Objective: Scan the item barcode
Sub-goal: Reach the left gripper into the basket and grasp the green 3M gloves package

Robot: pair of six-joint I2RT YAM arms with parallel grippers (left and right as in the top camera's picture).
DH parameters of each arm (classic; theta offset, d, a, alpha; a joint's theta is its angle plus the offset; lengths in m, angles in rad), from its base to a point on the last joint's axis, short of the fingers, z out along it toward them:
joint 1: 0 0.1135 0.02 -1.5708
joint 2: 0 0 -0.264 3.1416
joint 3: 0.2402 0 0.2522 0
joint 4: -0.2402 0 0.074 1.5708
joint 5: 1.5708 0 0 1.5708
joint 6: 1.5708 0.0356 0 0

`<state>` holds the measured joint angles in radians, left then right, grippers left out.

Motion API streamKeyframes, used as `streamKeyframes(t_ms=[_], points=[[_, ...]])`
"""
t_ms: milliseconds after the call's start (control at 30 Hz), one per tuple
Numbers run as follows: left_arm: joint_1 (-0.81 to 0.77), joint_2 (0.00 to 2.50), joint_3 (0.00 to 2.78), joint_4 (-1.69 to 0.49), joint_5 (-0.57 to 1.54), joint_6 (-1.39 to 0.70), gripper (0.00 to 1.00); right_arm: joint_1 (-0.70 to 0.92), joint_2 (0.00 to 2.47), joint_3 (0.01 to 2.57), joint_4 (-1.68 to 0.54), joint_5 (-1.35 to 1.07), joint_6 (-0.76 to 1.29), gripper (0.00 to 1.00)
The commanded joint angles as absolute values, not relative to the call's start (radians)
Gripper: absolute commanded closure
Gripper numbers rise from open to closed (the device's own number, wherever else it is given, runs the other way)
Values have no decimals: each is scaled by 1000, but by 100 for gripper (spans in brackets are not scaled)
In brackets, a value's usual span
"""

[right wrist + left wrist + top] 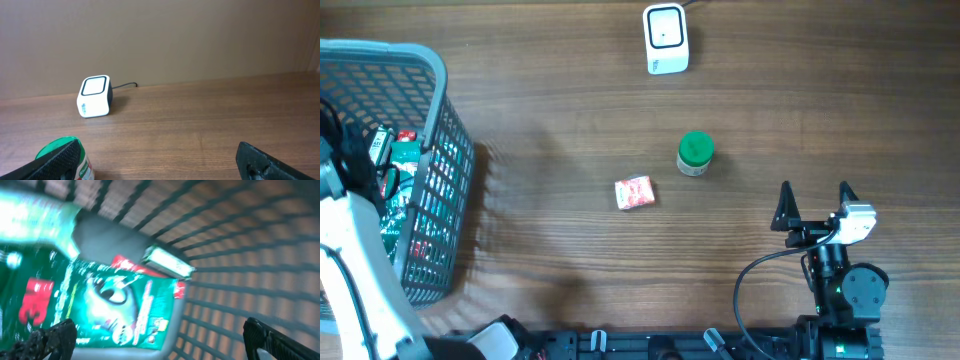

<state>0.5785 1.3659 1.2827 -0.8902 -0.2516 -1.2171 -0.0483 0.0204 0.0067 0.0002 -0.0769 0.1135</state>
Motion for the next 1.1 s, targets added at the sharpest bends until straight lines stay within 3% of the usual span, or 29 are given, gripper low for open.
streamKeyframes(t_ms=[0, 333, 600, 633, 700, 733, 1067], points=[[601, 1472, 1283, -910, -183, -1536, 0, -43, 14, 5, 2, -63, 131, 0], [600, 1734, 1283, -905, -173, -1846, 0, -43, 14, 5, 2, -63, 132, 0], [593, 1950, 1281, -880, -170, -1839, 0, -43, 14, 5, 2, -63, 131, 0], [588, 1967, 1281, -879, -163, -1800, 18, -43, 14, 5, 2, -63, 131, 0], [577, 1982, 1281, -879, -164, -1690, 83, -43, 14, 5, 2, -63, 131, 0], [572, 1982, 1281, -879, -164, -1670, 96, -43, 14, 5, 2, -63, 131, 0], [570, 1737, 1378, -885, -132, -1446, 96, -43, 14, 5, 2, -63, 131, 0]])
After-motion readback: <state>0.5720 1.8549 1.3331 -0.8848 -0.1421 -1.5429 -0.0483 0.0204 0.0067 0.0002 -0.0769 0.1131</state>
